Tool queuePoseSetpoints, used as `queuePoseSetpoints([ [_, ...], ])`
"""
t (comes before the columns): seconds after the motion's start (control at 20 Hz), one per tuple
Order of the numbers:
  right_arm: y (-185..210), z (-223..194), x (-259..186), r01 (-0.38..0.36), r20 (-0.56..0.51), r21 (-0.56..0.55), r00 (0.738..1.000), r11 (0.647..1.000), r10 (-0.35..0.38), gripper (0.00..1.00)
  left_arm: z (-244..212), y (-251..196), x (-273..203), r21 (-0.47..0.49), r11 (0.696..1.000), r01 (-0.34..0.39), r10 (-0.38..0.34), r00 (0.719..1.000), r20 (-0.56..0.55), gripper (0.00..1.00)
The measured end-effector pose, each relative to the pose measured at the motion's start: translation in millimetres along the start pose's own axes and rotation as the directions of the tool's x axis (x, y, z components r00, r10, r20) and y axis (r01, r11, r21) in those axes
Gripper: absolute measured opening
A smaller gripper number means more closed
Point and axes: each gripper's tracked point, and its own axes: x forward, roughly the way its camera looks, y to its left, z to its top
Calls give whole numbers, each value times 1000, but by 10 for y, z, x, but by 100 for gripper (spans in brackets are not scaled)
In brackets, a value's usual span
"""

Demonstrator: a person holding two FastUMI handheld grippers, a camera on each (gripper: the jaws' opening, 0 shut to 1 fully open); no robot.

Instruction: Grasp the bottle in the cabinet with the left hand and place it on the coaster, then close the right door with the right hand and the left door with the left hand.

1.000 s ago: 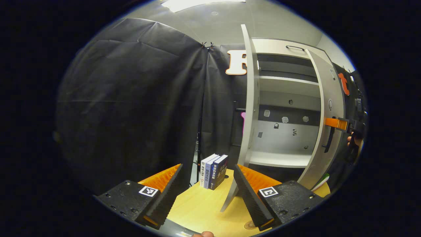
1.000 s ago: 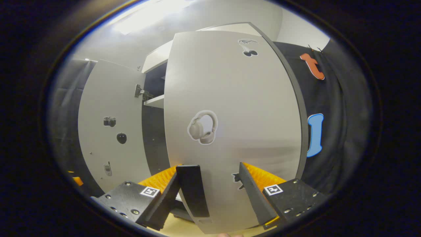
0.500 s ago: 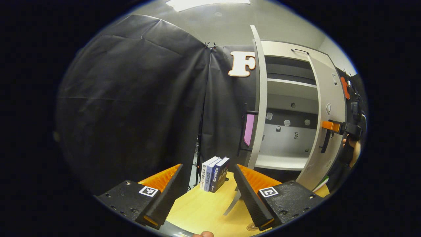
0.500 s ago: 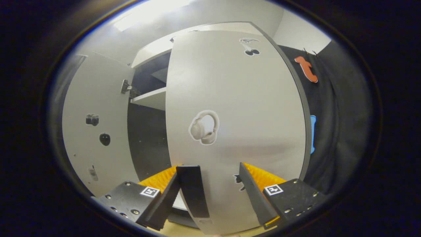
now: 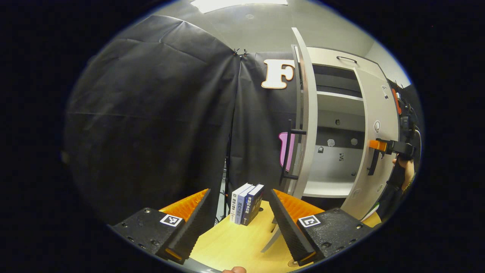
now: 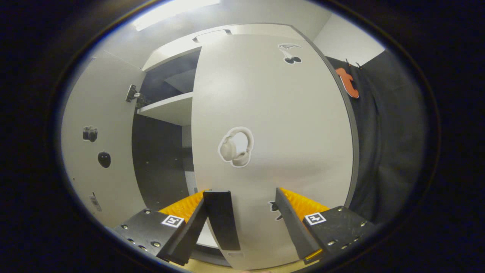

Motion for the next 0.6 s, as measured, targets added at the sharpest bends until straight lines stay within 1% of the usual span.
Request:
queuePoseSetpoints([
  [0.05,3,-12,-5,9,0,-1,1000,1000,-9,100,14,15,6,7,1000,4,-4,1000,3,95],
  [0.1,4,-13,-3,18,1,-2,1000,1000,-18,100,27,26,19,13,1000,7,-7,1000,6,91],
  [0.15,2,-18,8,25,1,-4,1000,1000,-25,100,25,31,26,18,1000,11,-11,1000,6,92],
  [0.2,5,-19,16,33,1,-5,999,999,-33,97,23,37,36,23,1000,13,-13,1000,2,95],
  [0.25,8,-24,28,40,0,-8,999,999,-40,97,19,46,42,27,1000,15,-15,1000,1,96],
  [0.3,7,-27,38,47,-2,-12,999,999,-47,100,20,56,36,29,999,16,-16,1000,2,95],
  [0.6,9,-42,61,76,-10,-21,997,997,-76,100,-22,59,47,34,999,16,-16,1000,-13,95],
])
